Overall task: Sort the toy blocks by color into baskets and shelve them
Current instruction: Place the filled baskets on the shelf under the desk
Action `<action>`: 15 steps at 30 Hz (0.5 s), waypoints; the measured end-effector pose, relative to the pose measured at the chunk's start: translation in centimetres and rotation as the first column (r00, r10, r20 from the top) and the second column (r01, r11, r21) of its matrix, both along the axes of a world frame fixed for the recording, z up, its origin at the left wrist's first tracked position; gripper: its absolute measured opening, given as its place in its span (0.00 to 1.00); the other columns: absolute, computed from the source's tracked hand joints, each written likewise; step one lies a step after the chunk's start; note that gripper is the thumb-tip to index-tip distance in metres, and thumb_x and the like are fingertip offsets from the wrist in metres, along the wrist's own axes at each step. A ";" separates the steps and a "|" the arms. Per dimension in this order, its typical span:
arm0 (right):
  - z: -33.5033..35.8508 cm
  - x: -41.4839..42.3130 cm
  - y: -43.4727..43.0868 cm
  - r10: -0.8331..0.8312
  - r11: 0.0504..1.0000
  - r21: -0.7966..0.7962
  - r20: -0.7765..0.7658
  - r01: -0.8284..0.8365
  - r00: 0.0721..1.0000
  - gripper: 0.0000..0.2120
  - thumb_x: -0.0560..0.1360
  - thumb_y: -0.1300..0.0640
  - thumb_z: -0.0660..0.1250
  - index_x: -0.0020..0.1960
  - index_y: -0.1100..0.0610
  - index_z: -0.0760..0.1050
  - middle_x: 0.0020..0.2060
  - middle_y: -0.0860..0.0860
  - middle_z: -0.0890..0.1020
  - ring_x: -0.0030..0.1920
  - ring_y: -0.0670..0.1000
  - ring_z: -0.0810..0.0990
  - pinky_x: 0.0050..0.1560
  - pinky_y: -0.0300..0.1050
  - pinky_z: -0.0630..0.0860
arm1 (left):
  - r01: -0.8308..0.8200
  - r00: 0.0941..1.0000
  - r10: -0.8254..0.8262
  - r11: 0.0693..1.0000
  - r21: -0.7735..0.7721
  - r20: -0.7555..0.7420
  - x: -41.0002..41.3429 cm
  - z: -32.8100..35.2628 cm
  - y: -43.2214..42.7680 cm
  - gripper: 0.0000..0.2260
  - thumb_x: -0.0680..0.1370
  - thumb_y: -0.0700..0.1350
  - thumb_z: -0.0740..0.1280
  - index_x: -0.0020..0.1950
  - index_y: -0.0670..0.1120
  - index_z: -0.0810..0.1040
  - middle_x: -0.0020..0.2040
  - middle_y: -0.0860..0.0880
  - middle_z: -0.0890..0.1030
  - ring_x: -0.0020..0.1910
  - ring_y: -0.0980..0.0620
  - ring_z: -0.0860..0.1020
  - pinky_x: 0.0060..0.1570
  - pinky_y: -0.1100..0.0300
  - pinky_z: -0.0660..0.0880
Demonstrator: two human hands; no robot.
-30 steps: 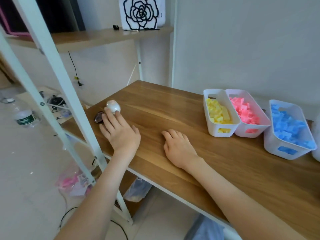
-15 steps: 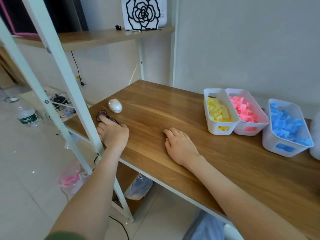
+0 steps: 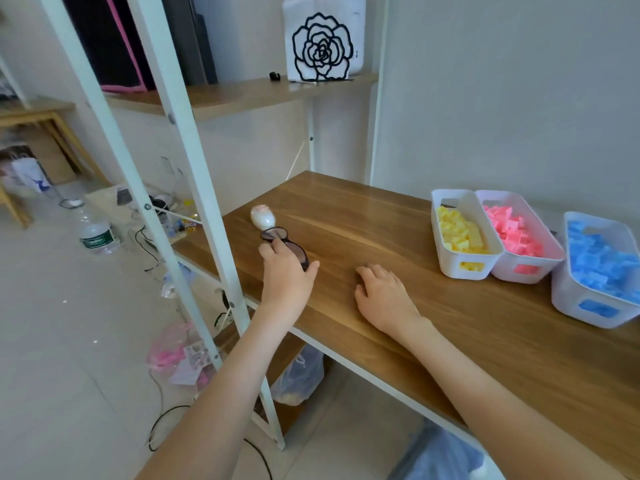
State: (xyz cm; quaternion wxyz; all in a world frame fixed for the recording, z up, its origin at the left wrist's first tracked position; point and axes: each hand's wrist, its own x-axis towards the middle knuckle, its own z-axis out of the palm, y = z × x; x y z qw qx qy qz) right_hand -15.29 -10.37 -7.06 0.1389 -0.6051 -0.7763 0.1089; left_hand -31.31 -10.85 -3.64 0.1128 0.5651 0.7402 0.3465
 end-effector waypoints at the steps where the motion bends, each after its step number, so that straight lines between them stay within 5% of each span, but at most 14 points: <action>1: 0.3 -0.3 -0.2 -0.025 1.000 -0.002 -0.020 0.025 1.000 0.20 0.81 0.52 0.52 0.72 0.54 0.63 0.72 0.52 0.64 0.74 0.52 0.57 0.75 0.52 0.50 | 0.017 0.999 -0.018 1.000 0.014 0.036 0.1 0.9 -0.3 0.34 0.76 0.50 0.70 0.73 0.39 0.56 0.66 0.41 0.61 0.60 0.45 0.73 0.54 0.62 0.71; 6: 0.5 -0.8 -1.3 -0.043 0.996 -0.077 -0.073 0.037 0.996 0.19 0.80 0.51 0.54 0.70 0.52 0.64 0.70 0.50 0.66 0.72 0.52 0.61 0.74 0.53 0.55 | 0.141 0.974 -0.146 0.989 0.041 0.171 1.5 4.7 -2.0 0.37 0.76 0.51 0.69 0.77 0.42 0.51 0.71 0.43 0.57 0.64 0.47 0.71 0.57 0.64 0.69; 11: 5.3 -2.3 -1.3 -0.070 0.996 -0.076 -0.466 0.039 0.882 0.20 0.80 0.52 0.55 0.71 0.54 0.64 0.68 0.50 0.67 0.68 0.52 0.67 0.66 0.46 0.66 | 0.134 0.967 -0.148 0.988 0.078 0.209 2.5 7.5 -2.6 0.33 0.77 0.48 0.68 0.76 0.41 0.54 0.72 0.43 0.56 0.64 0.47 0.71 0.52 0.68 0.66; 15: 9.8 -3.5 -1.5 0.042 0.999 0.026 -0.598 -0.033 0.800 0.10 0.80 0.56 0.53 0.49 0.55 0.72 0.52 0.51 0.75 0.52 0.52 0.73 0.44 0.39 0.68 | 0.103 0.949 -0.141 0.984 0.145 0.281 2.9 9.0 -2.8 0.33 0.76 0.47 0.69 0.76 0.41 0.57 0.69 0.43 0.60 0.63 0.47 0.71 0.52 0.68 0.65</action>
